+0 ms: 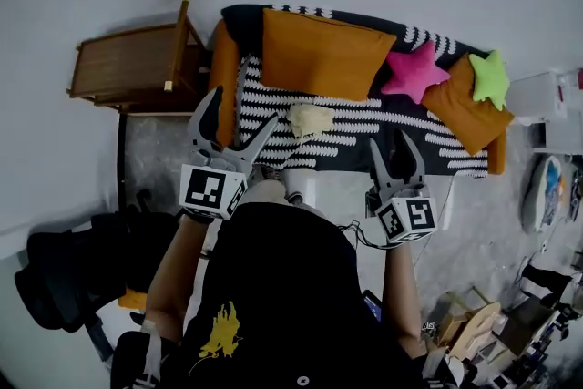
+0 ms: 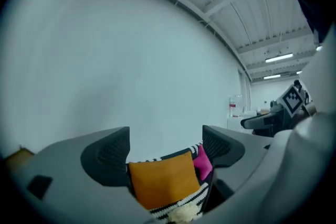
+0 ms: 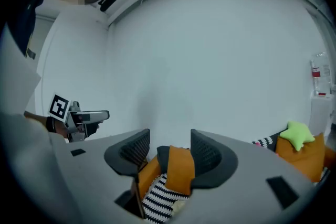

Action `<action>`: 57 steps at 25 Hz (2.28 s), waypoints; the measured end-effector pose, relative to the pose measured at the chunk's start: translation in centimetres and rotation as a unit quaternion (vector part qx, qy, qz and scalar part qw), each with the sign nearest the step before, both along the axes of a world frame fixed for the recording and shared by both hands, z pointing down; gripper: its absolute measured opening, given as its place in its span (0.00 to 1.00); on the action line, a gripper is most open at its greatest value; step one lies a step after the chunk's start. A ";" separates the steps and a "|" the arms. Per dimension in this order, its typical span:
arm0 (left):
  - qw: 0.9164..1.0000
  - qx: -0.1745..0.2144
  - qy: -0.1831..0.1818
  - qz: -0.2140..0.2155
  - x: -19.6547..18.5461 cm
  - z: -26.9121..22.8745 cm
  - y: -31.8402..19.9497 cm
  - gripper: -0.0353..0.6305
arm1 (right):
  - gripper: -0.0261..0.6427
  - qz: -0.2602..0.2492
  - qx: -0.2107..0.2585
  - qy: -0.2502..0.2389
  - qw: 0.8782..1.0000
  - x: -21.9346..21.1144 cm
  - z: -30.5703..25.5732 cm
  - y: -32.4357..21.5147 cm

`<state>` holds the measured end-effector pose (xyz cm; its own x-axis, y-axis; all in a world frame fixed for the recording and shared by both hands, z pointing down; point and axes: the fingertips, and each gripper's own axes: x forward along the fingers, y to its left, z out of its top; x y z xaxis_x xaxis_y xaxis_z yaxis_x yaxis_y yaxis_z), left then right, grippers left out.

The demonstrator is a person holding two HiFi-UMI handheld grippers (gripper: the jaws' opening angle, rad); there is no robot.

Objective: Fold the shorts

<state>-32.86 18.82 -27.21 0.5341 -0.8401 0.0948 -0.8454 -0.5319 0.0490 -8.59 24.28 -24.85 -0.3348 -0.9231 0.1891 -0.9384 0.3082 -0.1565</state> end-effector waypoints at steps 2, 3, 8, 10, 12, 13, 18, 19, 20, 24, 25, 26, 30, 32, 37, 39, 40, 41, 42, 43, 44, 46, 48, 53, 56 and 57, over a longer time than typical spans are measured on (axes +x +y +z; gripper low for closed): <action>1.000 0.012 -0.025 0.006 0.9 -0.3 2.3 0.70 | 0.43 -0.010 0.008 0.003 1.000 0.6 -0.2 0.9; 0.999 0.018 -0.033 0.010 1.3 -0.5 3.4 0.70 | 0.43 -0.018 0.010 0.007 1.000 0.7 -0.1 1.3; 1.000 0.021 -0.010 0.011 1.9 -0.9 7.2 0.70 | 0.43 -0.047 0.000 0.032 0.998 -0.5 1.0 3.1; 0.999 0.003 -0.024 0.025 1.6 0.0 7.9 0.70 | 0.43 -0.052 0.004 0.046 0.998 -1.7 0.4 2.8; 0.998 -0.001 -0.035 0.046 1.5 0.7 7.7 0.70 | 0.43 -0.055 0.020 0.059 0.997 -3.3 -0.7 1.9; 0.998 0.001 -0.037 0.057 1.5 1.1 7.5 0.70 | 0.42 -0.057 0.028 0.068 0.996 -4.1 -1.1 1.3; 0.993 0.029 -0.026 0.112 1.3 1.9 5.4 0.70 | 0.39 -0.050 0.035 0.112 0.992 -7.8 -1.9 0.2; 0.993 0.035 -0.024 0.114 0.7 1.8 5.1 0.70 | 0.39 -0.051 0.036 0.114 0.992 -8.7 -1.8 0.1; 0.993 0.040 -0.024 0.112 -0.2 1.7 4.8 0.70 | 0.38 -0.054 0.040 0.115 0.991 -9.6 -1.8 0.0; 0.993 0.051 -0.026 0.104 -3.8 1.6 3.7 0.70 | 0.37 -0.062 0.052 0.116 0.990 -13.4 -2.4 -1.0; 0.993 0.056 -0.025 0.102 -4.5 1.6 3.6 0.70 | 0.36 -0.060 0.047 0.122 0.990 -13.8 -2.4 -1.1; 0.993 0.061 -0.020 0.098 -5.1 1.6 3.4 0.70 | 0.35 -0.055 0.044 0.128 0.989 -14.1 -2.4 -1.1; 0.995 0.059 -0.003 0.085 -7.4 2.3 2.7 0.70 | 0.33 -0.021 0.067 0.137 0.988 -14.5 -3.2 -1.0; 0.995 0.053 -0.008 0.085 -8.7 2.5 2.0 0.70 | 0.32 0.006 0.069 0.128 0.989 -14.4 -3.5 -1.0; 0.994 0.062 -0.008 0.093 -10.7 2.1 0.4 0.65 | 0.27 0.057 0.074 0.120 0.988 -13.8 -3.6 -0.2; 0.993 0.071 -0.004 0.094 -10.9 1.7 0.1 0.51 | 0.23 0.072 0.074 0.126 0.987 -13.4 -3.6 0.5; 0.993 0.076 0.000 0.092 -10.8 1.3 0.0 0.43 | 0.20 0.080 0.078 0.129 0.985 -13.1 -3.9 0.9; 0.992 0.081 0.001 0.092 -10.7 0.9 0.1 0.36 | 0.17 0.085 0.087 0.128 0.984 -12.8 -4.4 1.3; 0.991 0.087 -0.008 0.100 -10.3 0.5 0.3 0.32 | 0.16 0.089 0.098 0.121 0.984 -12.6 -5.0 1.7; 0.988 0.096 -0.036 0.117 -9.8 0.4 0.6 0.31 | 0.16 0.092 0.110 0.113 0.983 -12.4 -5.7 2.0; 0.982 0.106 -0.073 0.139 -9.3 0.5 0.9 0.30 | 0.15 0.097 0.116 0.109 0.982 -12.2 -6.0 2.3; 0.973 0.117 -0.109 0.168 -8.7 0.5 1.3 0.28 | 0.14 0.112 0.116 0.110 0.981 -12.1 -6.1 2.9; 0.978 0.102 -0.067 0.169 -8.2 0.1 1.0 0.25 | 0.13 0.127 0.107 0.112 0.980 -11.9 -5.9 3.2; 0.982 0.071 0.008 0.173 -5.9 -0.5 0.5 0.22 | 0.09 0.152 0.111 0.116 0.975 -10.6 -5.8 4.2; 0.976 0.088 -0.010 0.201 -4.2 -1.1 0.4 0.19 | 0.09 0.186 0.097 0.138 0.968 -9.6 -5.7 5.7; 0.974 0.091 -0.010 0.207 -3.6 -1.4 0.4 0.19 | 0.09 0.199 0.093 0.143 0.965 -9.1 -5.6 6.4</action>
